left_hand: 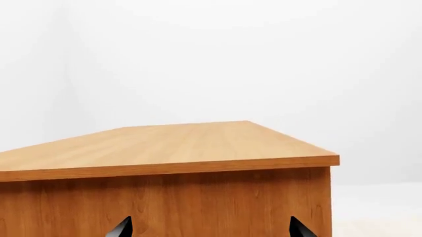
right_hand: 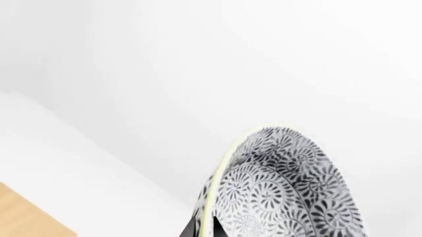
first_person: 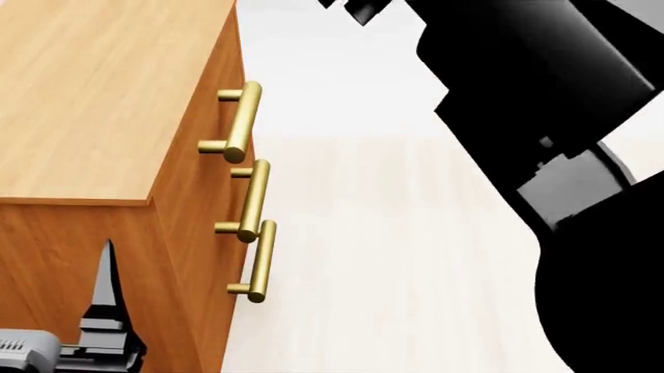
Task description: Close the top drawer of the cabinet and put the bowl on top of it.
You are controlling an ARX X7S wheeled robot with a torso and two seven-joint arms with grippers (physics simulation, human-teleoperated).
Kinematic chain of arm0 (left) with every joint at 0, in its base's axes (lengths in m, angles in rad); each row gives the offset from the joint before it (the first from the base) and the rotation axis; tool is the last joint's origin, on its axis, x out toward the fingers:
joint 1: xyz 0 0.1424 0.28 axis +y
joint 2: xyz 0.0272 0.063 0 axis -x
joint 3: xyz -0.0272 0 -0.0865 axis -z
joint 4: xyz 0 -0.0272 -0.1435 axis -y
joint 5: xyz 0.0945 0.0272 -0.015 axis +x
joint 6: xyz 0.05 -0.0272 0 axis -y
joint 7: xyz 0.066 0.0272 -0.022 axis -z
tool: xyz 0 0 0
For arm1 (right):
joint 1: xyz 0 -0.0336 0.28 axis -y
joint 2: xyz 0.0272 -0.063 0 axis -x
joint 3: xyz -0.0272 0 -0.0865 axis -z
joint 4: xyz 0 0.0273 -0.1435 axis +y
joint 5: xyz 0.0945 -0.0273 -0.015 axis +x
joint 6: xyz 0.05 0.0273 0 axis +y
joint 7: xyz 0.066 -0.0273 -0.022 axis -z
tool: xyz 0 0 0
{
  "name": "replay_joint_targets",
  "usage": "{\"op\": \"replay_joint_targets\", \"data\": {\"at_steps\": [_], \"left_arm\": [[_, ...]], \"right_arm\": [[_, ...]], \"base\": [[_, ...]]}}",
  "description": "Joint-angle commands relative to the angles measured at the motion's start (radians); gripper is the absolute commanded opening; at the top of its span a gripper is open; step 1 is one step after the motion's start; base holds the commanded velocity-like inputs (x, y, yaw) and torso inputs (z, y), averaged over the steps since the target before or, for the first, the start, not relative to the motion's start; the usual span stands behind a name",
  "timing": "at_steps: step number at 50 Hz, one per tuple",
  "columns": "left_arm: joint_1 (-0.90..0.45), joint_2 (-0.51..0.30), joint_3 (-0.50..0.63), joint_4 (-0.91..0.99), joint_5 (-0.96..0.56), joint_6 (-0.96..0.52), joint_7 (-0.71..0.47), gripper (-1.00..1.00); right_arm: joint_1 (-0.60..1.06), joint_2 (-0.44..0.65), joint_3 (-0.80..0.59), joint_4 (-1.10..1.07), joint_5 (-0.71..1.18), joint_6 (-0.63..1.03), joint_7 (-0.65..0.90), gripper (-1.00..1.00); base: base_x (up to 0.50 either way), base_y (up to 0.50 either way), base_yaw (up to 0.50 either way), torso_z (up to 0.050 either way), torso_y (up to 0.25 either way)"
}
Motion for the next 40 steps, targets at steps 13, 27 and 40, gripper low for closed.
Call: {"op": "replay_joint_targets", "data": {"at_steps": [13, 27, 40], "left_arm": [[0.005, -0.01, 0.006, 0.028, 0.014, -0.057, -0.036, 1.0], [-0.015, -0.002, -0.013, -0.052, -0.006, -0.018, -0.022, 1.0], [-0.014, -0.002, -0.016, -0.075, -0.016, 0.014, -0.01, 1.0]], "right_arm": [[0.021, -0.065, -0.195, -0.133, 0.256, -0.185, 0.071, -1.0], [-0.094, -0.065, -0.193, -0.234, 0.132, -0.233, -0.008, -1.0], [-0.16, -0.065, -0.192, -0.353, 0.082, -0.233, -0.003, -1.0]], "base": [[0.0, 0.0, 0.0, 0.0, 0.0], [0.0, 0.0, 0.0, 0.0, 0.0], [0.0, 0.0, 0.0, 0.0, 0.0]]}}
